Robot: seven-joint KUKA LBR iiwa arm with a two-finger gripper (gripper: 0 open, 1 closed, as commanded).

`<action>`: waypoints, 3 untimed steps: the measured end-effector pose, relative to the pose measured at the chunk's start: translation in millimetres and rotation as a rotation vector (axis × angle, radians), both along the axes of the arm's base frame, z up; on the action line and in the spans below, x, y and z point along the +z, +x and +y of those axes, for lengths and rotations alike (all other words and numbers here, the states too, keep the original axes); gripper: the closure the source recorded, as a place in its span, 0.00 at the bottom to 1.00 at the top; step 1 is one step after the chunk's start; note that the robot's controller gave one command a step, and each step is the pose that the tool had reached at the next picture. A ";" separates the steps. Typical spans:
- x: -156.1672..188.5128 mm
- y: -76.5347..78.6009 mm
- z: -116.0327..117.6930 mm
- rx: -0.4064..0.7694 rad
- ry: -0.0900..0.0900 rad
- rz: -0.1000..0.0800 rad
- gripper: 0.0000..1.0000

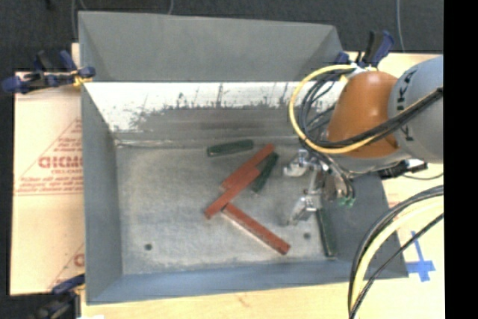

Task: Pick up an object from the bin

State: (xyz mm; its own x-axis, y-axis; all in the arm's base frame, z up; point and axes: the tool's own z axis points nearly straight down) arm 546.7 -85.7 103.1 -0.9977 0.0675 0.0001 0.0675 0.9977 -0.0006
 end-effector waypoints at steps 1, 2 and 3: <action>-9.0 53.2 13.7 -0.034 0.001 -0.004 0.00; -6.2 76.8 44.2 0.027 -0.002 -0.008 0.00; -22.9 98.4 69.0 0.179 -0.010 -0.022 0.00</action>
Offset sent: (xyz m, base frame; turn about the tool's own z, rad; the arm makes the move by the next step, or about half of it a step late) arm 0.0684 0.0645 -0.0030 -0.0767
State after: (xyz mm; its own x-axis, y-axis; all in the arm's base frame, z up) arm 645.1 -16.7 80.3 -0.9936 -0.1114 -0.0214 -0.1111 0.9937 -0.0113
